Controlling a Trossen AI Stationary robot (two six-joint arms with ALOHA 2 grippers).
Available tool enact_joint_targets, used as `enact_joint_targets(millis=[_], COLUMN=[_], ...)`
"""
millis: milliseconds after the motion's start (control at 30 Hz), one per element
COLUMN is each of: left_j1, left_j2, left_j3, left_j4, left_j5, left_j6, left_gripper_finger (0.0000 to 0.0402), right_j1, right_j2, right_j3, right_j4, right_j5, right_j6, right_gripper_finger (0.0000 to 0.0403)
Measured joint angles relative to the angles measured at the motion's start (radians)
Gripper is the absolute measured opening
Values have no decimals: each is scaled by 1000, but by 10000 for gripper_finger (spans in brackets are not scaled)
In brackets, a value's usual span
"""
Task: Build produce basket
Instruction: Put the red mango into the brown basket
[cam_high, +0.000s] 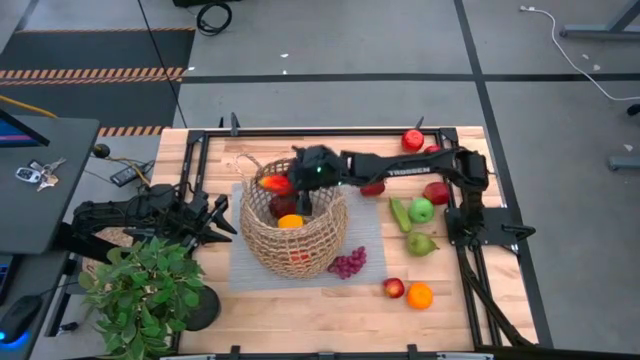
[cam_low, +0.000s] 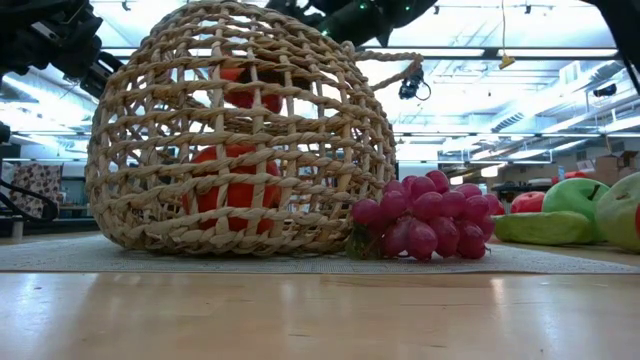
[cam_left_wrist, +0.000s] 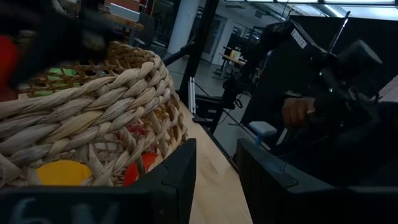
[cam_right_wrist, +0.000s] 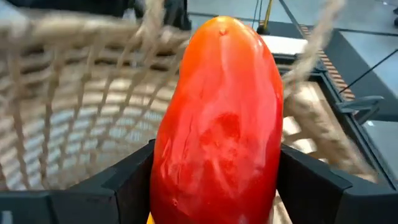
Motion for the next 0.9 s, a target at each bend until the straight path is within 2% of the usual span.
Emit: enact_joint_targets(millis=[233,467,900], left_j1=[0,0,0], left_j2=[0,0,0], left_j3=[0,0,0], left_j4=[0,0,-1], left_j5=[0,0,0], left_j6=[0,-1,0], left_gripper_finger=[121,121,121], right_j1=[58,96,99], right_j2=[26,26,125], right_j3=[-1,-1,-1], right_j4=[-7,-44,-66], right_j5=[127,124,119], right_j6=[-84,-96,-89], right_gripper_finger=[292,292,292])
